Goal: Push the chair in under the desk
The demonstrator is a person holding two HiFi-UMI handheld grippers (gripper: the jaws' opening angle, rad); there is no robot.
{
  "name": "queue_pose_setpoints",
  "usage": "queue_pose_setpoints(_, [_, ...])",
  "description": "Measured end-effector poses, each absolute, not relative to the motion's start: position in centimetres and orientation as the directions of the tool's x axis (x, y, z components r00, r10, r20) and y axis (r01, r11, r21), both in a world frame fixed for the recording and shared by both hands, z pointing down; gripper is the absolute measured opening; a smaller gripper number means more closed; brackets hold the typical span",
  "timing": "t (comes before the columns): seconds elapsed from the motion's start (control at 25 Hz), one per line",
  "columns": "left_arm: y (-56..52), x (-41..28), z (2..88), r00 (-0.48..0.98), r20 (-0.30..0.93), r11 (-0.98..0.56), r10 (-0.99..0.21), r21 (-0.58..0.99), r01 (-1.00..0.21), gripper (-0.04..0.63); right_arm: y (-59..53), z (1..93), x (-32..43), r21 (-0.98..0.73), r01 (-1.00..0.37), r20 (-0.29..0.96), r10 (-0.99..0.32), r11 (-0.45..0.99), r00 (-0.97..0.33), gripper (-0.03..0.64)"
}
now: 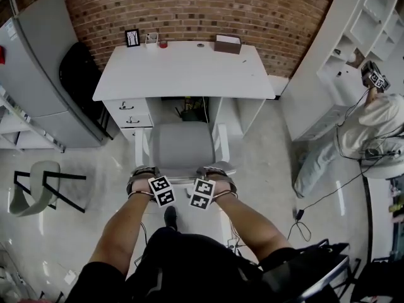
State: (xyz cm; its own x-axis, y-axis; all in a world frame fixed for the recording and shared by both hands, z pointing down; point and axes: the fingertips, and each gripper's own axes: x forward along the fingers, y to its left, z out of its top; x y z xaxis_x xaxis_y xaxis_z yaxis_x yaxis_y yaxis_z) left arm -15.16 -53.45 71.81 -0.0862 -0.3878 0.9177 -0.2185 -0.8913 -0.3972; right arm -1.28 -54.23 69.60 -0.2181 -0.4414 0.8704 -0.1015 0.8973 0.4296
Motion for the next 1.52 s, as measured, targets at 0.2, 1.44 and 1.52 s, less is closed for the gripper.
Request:
queue_pose_setpoints(0.2, [-55.9, -15.2, 71.7, -0.078, 0.918, -0.894, -0.389, -0.397, -0.207, 0.106, -56.7, 69.5, -1.3, 0.445, -0.105, 0.863, -0.457, 0.889, -0.217, 0.132])
queue_pose_setpoints(1.44, [-65.3, -16.3, 72.1, -0.044, 0.917, -0.901, -0.397, -0.399, -0.171, 0.106, -65.7, 70.0, -2.4, 0.48, -0.141, 0.85, -0.499, 0.866, -0.169, 0.137])
queue_pose_setpoints(1.52, [-65.6, -16.3, 72.0, -0.041, 0.917, -0.902, -0.396, -0.397, -0.169, 0.107, -66.0, 69.9, -2.3, 0.481, -0.142, 0.851, -0.5, 0.865, -0.164, 0.137])
